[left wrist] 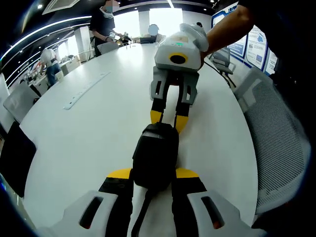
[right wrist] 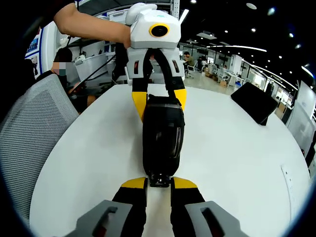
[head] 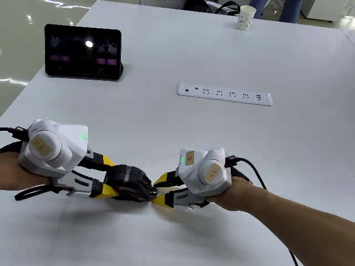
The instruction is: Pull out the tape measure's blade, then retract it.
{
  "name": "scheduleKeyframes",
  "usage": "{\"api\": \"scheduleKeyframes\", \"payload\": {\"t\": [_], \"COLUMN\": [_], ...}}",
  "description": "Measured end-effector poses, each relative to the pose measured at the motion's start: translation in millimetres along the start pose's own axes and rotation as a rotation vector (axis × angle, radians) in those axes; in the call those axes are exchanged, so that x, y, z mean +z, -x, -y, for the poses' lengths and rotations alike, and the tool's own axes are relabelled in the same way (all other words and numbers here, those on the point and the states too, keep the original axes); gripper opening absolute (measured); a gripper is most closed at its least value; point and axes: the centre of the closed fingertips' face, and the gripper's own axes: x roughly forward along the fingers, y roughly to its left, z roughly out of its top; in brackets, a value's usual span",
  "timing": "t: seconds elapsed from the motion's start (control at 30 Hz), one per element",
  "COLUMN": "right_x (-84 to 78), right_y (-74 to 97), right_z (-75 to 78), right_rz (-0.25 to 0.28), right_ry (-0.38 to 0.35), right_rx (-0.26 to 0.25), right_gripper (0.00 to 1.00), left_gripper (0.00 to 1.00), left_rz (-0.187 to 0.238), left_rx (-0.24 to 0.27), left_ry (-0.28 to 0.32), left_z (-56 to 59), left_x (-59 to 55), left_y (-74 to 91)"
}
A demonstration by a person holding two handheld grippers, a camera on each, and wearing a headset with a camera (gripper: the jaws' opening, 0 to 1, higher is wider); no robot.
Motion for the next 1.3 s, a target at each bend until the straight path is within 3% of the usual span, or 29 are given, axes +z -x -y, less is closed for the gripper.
{"api": "scheduleKeyframes", "payload": {"t": [0.27,0.77,1.3], "right_x": [-2.8,-3.6,-0.1], "right_y": [-4.1,-2.6,5.7], "right_z": [5.5,2.2,-5.3], "right_rz": [0.005,-0.014,-0.027], "right_ry": [-0.018,0.054,0.083], "right_rx": [-0.012,-0.013,-0.016], "right_gripper": [0.12,0.1,0.09], "left_gripper": [0.24,0.24,0.24], "left_rz": [0.006,-0.004,-0.012], "left_rx": [-0.001,-0.012,-0.021], "left_ry": [0.007,0.017,0.028], "left_z": [-0.5,0.6,1.4], "left_x": [-0.5,-0.8,-1.8], "left_y": [-0.4,-0.6,-0.5]}}
